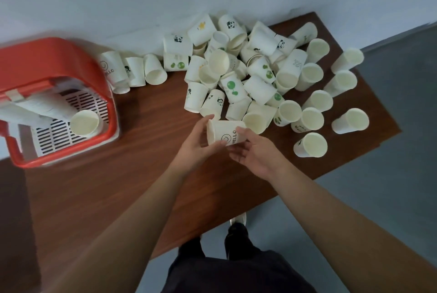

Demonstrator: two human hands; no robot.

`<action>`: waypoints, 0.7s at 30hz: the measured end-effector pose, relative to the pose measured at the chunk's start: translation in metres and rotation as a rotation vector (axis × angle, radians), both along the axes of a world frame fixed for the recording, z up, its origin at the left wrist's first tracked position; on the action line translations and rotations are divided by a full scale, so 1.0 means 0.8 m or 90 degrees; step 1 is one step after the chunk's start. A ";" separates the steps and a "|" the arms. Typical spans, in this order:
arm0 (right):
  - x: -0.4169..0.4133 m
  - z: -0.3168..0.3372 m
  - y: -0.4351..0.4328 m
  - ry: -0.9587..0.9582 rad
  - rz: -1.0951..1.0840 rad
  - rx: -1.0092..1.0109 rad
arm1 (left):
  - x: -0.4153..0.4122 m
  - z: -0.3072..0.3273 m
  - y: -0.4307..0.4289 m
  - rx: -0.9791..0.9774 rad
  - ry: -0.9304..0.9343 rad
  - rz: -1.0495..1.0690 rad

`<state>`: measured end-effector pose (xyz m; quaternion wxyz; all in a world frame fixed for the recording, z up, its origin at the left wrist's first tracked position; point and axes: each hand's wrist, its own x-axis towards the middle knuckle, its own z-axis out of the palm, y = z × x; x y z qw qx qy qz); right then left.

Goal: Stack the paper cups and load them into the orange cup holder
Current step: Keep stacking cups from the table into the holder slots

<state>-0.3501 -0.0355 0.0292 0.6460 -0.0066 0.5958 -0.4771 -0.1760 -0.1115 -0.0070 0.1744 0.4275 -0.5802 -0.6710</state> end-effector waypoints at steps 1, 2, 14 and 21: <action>-0.005 0.001 0.000 0.035 0.016 0.001 | -0.007 0.007 0.000 -0.006 0.004 0.033; -0.013 0.001 -0.001 0.134 0.052 0.007 | -0.012 0.010 -0.001 -0.014 0.000 0.062; -0.090 -0.059 -0.026 1.027 0.635 0.004 | 0.022 -0.007 -0.003 -0.085 -0.119 0.159; -0.062 -0.033 -0.029 0.920 0.630 -0.089 | 0.069 -0.013 0.004 -0.051 -0.136 0.230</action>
